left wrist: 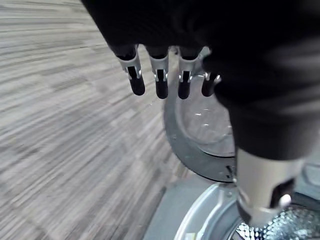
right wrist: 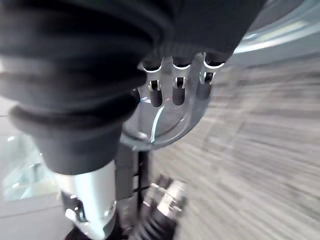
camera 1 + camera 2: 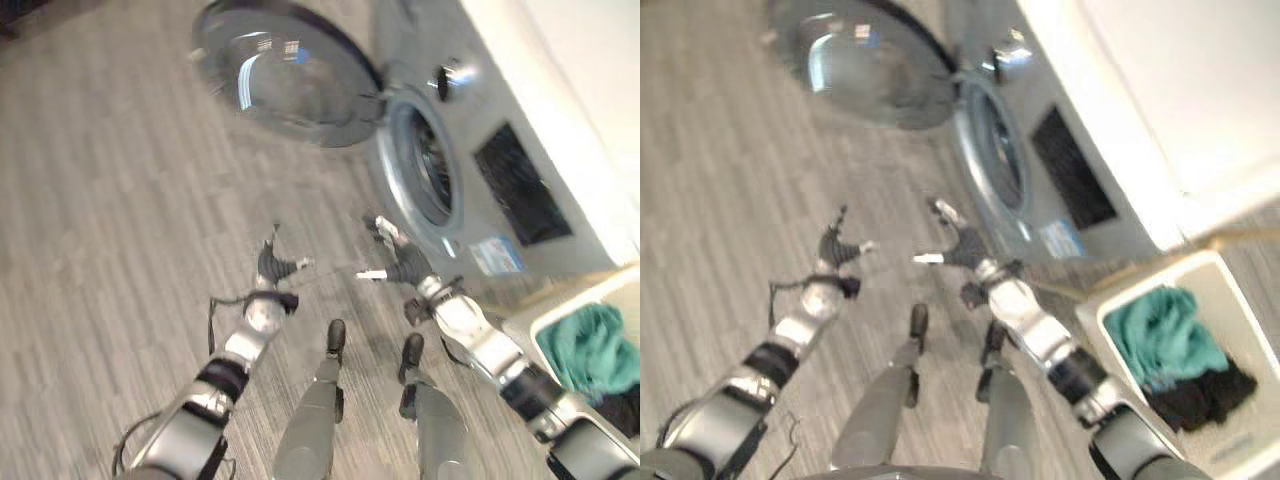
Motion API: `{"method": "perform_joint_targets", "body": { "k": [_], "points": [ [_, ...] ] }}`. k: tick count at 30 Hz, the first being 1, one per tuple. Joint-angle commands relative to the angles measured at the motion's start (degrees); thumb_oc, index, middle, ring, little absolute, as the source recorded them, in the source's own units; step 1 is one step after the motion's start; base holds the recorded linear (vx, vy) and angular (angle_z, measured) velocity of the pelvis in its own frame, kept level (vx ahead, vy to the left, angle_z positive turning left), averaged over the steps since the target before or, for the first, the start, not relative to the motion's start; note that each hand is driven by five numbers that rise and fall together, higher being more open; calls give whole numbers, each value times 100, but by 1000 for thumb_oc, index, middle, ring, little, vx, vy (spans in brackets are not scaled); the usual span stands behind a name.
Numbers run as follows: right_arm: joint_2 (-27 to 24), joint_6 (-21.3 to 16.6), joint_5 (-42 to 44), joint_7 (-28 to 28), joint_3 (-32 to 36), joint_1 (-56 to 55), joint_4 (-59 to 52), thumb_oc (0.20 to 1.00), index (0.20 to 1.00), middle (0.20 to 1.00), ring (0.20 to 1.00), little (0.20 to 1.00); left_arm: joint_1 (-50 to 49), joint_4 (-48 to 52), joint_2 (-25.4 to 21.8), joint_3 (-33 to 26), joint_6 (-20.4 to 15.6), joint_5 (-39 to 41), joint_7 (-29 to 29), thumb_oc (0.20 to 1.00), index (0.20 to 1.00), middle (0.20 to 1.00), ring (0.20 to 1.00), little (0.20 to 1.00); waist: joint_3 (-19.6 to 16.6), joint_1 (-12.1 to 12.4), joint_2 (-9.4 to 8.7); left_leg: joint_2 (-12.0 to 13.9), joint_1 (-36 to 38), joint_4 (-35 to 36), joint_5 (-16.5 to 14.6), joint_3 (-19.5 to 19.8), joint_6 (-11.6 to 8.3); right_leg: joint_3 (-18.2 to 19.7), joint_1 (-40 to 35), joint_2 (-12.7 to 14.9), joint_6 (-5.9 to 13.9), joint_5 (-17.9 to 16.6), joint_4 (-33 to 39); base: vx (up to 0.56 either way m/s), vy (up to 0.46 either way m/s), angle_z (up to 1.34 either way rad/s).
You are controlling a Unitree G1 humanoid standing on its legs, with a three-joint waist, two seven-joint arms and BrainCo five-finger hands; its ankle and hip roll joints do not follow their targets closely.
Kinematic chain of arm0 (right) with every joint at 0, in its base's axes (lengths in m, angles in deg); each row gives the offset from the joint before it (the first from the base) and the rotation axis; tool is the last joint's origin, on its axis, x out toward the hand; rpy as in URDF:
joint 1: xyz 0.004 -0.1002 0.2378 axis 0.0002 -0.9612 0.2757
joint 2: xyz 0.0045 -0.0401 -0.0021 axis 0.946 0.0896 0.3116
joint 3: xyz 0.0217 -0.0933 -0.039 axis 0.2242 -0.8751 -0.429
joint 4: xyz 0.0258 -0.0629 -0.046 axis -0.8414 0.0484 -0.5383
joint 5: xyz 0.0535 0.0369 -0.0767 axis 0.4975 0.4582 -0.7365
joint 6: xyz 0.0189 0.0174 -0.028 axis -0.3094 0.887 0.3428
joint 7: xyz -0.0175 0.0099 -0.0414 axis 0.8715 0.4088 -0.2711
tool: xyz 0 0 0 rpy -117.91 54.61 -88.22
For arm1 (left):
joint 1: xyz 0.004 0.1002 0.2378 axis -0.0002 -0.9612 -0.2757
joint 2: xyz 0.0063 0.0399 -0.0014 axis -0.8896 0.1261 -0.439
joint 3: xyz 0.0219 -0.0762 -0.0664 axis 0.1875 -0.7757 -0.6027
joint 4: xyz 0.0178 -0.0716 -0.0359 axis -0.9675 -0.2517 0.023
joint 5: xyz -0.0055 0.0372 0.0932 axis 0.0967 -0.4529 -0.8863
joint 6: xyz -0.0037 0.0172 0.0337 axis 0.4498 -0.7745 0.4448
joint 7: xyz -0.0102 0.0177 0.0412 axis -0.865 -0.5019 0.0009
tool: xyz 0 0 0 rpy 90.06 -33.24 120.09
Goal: Grab the laundry basket,head to the washer,open it,put in the laundry and shut it.
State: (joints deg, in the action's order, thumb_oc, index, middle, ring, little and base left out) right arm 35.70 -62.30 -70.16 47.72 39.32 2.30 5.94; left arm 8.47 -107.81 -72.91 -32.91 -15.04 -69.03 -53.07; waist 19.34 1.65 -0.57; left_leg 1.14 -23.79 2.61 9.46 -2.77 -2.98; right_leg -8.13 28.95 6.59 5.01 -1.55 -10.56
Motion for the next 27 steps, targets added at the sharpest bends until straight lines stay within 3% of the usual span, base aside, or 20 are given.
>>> {"method": "perform_joint_targets", "body": {
  "k": [1, 3, 6, 12, 21, 27],
  "points": [
    [-39, -423, -76, 201, 245, 556, -432, 1000, 1000, 1000, 1000, 1000, 432, -346, -444, -327, -22, -165, -354, 1000, 1000, 1000, 1000, 1000, 527, -87, -317, -163, 96, -309, -740, -37, 29, -169, -404, 86, 277, -207, 639, -40, 64, -61],
    [-228, -521, 109, 315, 426, 251, -463, 1000, 1000, 1000, 1000, 1000, 1054, -896, -947, -362, 48, -313, -406, 1000, 1000, 1000, 1000, 1000, 594, -388, -413, -127, 46, -344, -748, -224, 70, -22, -270, 28, 298, -301, 662, -36, 46, -49],
    [-396, -634, 213, 397, 589, -48, -620, 1000, 1000, 1000, 1000, 1000, 1348, -1407, -1358, -448, 188, -502, -483, 1000, 1000, 1000, 1000, 1000, 622, -565, -452, -104, 22, -326, -752, -354, 90, 77, -181, -10, 326, -377, 702, -11, 28, -41],
    [-549, -802, 334, 416, 932, -614, -897, 1000, 1000, 1000, 1000, 1000, 1190, -1843, -1862, -888, 340, -715, -663, 1000, 1000, 1000, 1000, 1000, 713, -678, -450, -88, -16, -356, -765, -493, 121, 196, -102, -48, 342, -451, 745, -4, 18, -28],
    [-545, -867, 398, 442, 1240, -1142, -1061, 1000, 1000, 1000, 1000, 1000, 601, -1948, -2018, -1334, 393, -741, -697, 1000, 1000, 1000, 1000, 1000, 681, -667, -308, -138, 68, -296, -771, -428, 120, 143, -194, 21, 332, -431, 760, 2, 0, 0],
    [-390, -873, 160, 284, 1355, -1203, -1033, 1000, 1000, 1000, 1000, 1000, -17, -1405, -1734, -1458, 262, -732, -694, 1000, 1000, 1000, 1000, 1000, 495, -633, -311, -142, 253, -376, -889, -461, 116, 182, -401, 33, 326, -419, 781, 23, -12, 7]
  ]
}}
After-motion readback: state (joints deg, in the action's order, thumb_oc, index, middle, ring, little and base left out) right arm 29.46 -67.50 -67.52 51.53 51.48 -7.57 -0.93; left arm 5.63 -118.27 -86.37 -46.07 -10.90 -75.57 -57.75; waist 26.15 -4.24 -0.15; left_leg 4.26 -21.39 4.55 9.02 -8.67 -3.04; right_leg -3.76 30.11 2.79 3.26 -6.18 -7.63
